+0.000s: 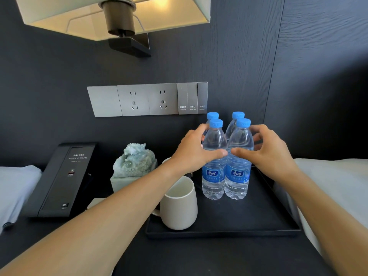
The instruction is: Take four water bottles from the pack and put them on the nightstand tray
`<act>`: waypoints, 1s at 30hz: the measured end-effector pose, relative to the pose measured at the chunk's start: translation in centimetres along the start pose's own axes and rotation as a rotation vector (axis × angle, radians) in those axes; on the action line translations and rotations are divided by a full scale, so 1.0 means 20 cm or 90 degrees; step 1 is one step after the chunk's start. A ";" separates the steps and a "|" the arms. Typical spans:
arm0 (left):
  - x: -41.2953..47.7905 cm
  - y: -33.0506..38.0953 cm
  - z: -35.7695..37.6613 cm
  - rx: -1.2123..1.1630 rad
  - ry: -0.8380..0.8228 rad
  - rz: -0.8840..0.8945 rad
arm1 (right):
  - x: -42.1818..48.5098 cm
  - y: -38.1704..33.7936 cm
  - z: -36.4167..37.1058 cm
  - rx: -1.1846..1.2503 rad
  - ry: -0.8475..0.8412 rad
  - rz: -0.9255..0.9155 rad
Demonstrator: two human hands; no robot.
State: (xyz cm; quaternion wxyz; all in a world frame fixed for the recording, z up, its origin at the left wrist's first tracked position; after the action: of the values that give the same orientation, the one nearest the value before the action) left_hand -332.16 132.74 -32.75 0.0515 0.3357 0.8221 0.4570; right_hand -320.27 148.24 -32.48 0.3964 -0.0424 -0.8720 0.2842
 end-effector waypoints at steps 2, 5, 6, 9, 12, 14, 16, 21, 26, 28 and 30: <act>0.01 0.00 0.00 0.003 -0.006 0.004 | 0.00 0.01 0.01 0.013 -0.007 -0.002; 0.02 -0.03 0.01 -0.002 -0.028 -0.005 | -0.02 0.03 0.02 0.023 -0.022 0.007; 0.02 -0.04 0.01 -0.005 -0.033 -0.011 | -0.02 0.04 0.02 0.018 -0.021 0.011; 0.03 -0.06 0.01 -0.012 -0.027 -0.015 | -0.03 0.05 0.00 0.009 0.001 0.024; 0.04 -0.06 0.02 -0.015 -0.027 -0.021 | -0.03 0.05 0.00 0.011 0.005 0.026; 0.04 -0.06 0.02 -0.013 -0.032 -0.024 | -0.03 0.04 0.00 0.011 0.008 0.024; 0.04 -0.07 0.02 -0.011 -0.035 -0.024 | -0.04 0.03 0.00 0.011 0.018 0.019; 0.02 -0.06 0.02 -0.012 -0.034 -0.020 | -0.05 0.01 0.00 -0.005 0.029 0.012; 0.00 -0.07 0.04 -0.010 -0.032 -0.020 | -0.06 0.01 0.01 -0.017 0.021 0.024; 0.00 -0.05 0.01 -0.021 -0.018 -0.014 | -0.06 0.02 0.00 -0.013 0.028 0.026; -0.05 -0.01 -0.04 -0.012 0.068 0.004 | -0.09 0.01 -0.01 0.009 0.043 0.026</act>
State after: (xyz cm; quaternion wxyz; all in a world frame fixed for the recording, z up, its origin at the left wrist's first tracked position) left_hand -331.79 131.44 -32.70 0.0092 0.3125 0.8183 0.4822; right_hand -318.95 147.97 -33.67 0.4199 -0.0673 -0.8550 0.2969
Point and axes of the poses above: each hand's wrist, its own x-axis towards the middle knuckle, its own z-axis out of the palm, y = z × x, the point moved 10 cm from there along x, towards the middle knuckle, and after that the axes turned 14 degrees about -z, right-handed, at the moved point
